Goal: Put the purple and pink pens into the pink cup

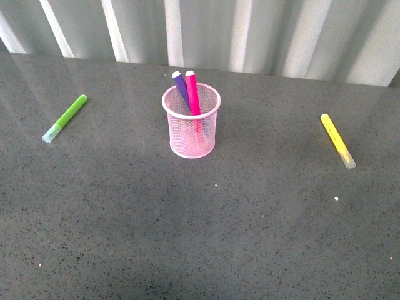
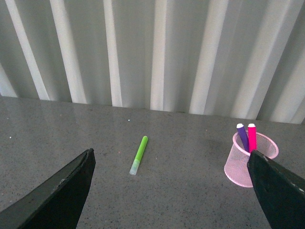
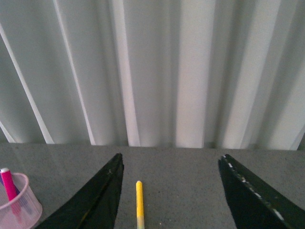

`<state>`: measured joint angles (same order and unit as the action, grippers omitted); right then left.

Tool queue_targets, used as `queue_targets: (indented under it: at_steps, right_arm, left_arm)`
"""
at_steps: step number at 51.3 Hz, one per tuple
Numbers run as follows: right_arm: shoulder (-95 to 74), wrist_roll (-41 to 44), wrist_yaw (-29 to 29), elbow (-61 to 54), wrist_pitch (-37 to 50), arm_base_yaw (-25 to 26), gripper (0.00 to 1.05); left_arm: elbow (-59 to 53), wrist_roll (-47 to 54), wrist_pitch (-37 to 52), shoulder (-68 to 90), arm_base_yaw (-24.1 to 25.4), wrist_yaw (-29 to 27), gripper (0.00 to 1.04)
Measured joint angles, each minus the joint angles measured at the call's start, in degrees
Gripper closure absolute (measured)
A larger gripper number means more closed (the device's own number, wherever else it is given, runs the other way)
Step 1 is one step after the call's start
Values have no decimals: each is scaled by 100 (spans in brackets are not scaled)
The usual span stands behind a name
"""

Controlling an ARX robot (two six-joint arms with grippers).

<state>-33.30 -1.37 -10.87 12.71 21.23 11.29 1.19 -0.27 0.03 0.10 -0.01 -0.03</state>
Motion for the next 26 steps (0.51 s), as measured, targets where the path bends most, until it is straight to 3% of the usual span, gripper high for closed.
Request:
queue_targets:
  at_steps: [6,17,26]
  right_arm:
    - [-42,74,299,-970,1078,-271,65]
    - [-136,111,391,-1172,1329,-472,100]
    - [-22,125,157,-1172,1174,-186,101]
  left_arm:
    - [0,0,0,-2,0,2,7]
    - [0,0,0,0,0,0,7]
    - [0,0,0,-4,0,0,7]
